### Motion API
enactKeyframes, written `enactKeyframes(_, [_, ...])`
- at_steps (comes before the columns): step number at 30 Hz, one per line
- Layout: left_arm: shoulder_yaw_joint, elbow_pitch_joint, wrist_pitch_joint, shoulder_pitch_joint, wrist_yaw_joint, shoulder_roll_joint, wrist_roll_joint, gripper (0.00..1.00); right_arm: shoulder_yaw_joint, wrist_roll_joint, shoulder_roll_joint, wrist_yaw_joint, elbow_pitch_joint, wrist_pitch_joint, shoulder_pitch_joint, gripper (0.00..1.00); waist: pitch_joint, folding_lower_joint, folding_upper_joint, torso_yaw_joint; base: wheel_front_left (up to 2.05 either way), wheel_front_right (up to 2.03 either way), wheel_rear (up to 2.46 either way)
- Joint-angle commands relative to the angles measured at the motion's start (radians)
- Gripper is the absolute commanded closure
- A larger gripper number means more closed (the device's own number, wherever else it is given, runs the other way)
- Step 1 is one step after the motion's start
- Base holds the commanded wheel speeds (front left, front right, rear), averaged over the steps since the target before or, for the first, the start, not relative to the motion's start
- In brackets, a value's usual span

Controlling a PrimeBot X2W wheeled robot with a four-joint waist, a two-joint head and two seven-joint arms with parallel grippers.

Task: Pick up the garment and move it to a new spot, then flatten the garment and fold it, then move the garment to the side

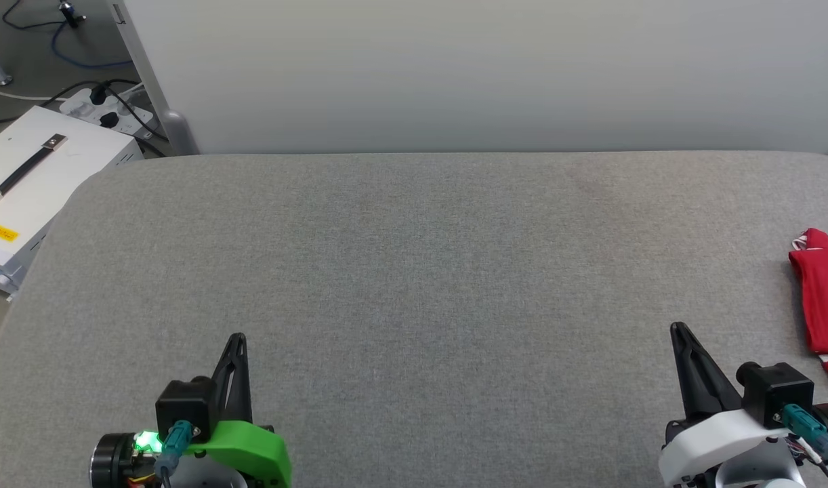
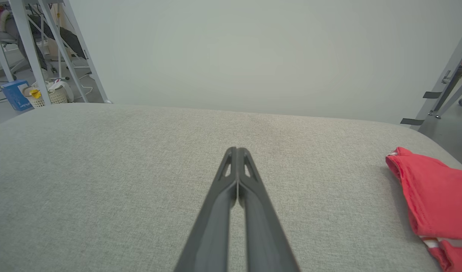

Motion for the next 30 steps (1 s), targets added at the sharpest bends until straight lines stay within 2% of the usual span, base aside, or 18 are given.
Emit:
enactKeyframes(1, [0.005, -0.007, 0.007, -0.021, 0.001, -0.004, 0.012, 1.0, 0.002, -0.009, 0.003, 0.0, -0.008, 0.007, -0.016, 1.0, 0.0, 0.0, 0.0037, 0.0, 0.0, 0.0, 0.0])
enactKeyframes(30, [0.015, -0.027, 0.065, -0.043, 0.001, -0.012, 0.032, 1.0, 0.006, -0.053, 0.012, -0.001, -0.017, 0.066, -0.039, 1.0, 0.003, 0.0, 0.0052, 0.002, 0.0, 0.0, 0.0])
